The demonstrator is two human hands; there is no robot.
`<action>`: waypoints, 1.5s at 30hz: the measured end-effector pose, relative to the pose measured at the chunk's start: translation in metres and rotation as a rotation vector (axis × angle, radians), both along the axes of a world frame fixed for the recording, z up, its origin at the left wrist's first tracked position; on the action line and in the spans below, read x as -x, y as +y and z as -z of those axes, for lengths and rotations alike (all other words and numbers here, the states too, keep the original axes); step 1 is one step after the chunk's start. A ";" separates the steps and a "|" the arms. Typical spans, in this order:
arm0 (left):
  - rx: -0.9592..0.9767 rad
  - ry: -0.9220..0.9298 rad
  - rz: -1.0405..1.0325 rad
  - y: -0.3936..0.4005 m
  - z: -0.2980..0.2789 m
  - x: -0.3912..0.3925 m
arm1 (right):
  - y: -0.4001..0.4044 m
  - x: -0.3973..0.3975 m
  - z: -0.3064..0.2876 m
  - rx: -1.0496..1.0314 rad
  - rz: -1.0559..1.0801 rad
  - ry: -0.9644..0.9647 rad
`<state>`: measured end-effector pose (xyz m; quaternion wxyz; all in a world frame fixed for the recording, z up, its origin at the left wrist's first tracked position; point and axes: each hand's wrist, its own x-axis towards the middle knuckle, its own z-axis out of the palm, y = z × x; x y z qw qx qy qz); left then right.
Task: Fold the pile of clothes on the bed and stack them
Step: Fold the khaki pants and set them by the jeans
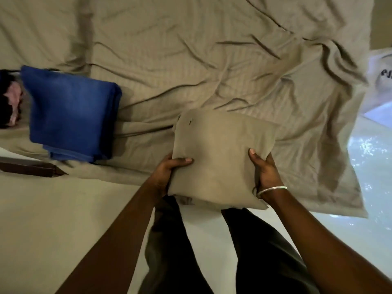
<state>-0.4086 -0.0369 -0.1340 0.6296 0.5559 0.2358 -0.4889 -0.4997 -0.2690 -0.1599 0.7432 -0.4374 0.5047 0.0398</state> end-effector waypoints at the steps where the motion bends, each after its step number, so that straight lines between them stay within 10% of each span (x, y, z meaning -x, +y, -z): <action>1: 0.004 -0.009 -0.009 0.014 -0.005 -0.014 | 0.014 -0.013 -0.004 0.003 0.002 -0.033; 13: -0.439 -0.254 -0.305 0.272 -0.045 -0.198 | 0.283 -0.224 -0.008 0.012 -0.079 -0.349; 20: -0.506 -0.205 -0.076 0.351 0.018 -0.232 | 0.350 -0.256 0.065 -0.006 -0.230 -0.212; 24: -0.693 -0.435 -0.018 0.347 0.037 -0.207 | 0.358 -0.245 0.068 0.096 -0.208 -0.116; 29: -0.930 -1.022 0.602 0.335 0.040 -0.171 | 0.373 -0.222 0.036 0.474 -0.446 0.028; 35: -1.006 -0.794 0.867 0.334 0.044 -0.174 | 0.369 -0.180 0.048 0.250 -0.549 0.169; 45: -0.871 -0.841 0.900 0.250 -0.112 -0.116 | 0.258 -0.082 -0.085 0.395 -0.674 0.227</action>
